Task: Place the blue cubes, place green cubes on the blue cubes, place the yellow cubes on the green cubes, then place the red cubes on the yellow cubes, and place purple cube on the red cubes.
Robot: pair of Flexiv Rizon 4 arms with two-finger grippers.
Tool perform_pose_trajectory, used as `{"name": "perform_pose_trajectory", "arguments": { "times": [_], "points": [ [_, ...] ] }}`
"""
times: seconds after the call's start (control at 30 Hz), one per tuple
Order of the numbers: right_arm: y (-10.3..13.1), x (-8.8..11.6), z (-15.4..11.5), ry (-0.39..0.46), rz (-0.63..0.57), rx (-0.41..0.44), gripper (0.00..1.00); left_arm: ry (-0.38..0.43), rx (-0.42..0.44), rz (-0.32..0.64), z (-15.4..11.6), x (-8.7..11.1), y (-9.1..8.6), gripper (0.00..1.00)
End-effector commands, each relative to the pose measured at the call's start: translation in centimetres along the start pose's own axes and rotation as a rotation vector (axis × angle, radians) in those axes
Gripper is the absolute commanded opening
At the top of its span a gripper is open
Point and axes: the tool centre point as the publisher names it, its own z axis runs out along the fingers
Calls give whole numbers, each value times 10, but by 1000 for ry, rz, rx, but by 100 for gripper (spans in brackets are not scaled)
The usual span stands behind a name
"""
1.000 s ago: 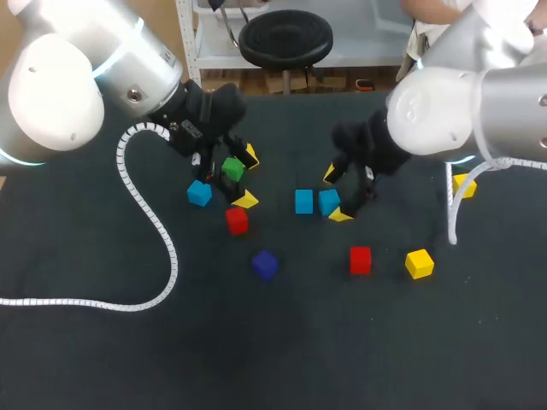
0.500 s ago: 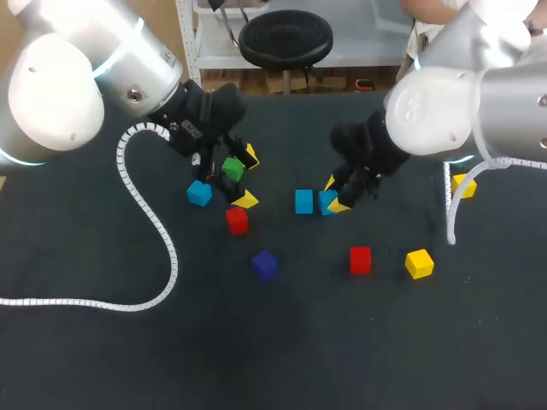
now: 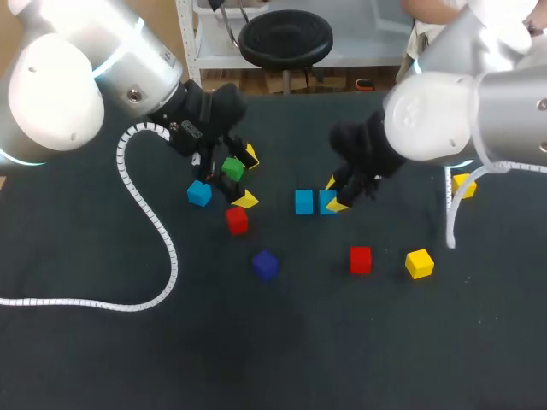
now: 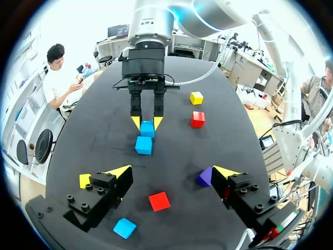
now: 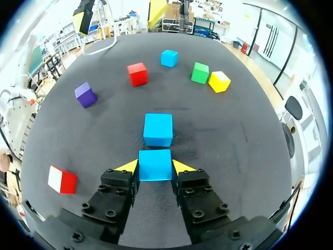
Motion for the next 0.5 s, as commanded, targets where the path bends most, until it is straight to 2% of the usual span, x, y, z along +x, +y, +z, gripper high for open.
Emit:
{"name": "perform_pose_trajectory", "arguments": {
  "times": [0.03,0.47,0.5],
  "points": [
    [4,0,-3,2,0,8,0,-1,3,2,0,0,1,100],
    [3,-3,-1,16,2,-3,0,-1,3,2,0,0,1,100],
    [3,-3,0,16,3,-4,6,-1,3,2,0,0,1,100]
  ]
}}
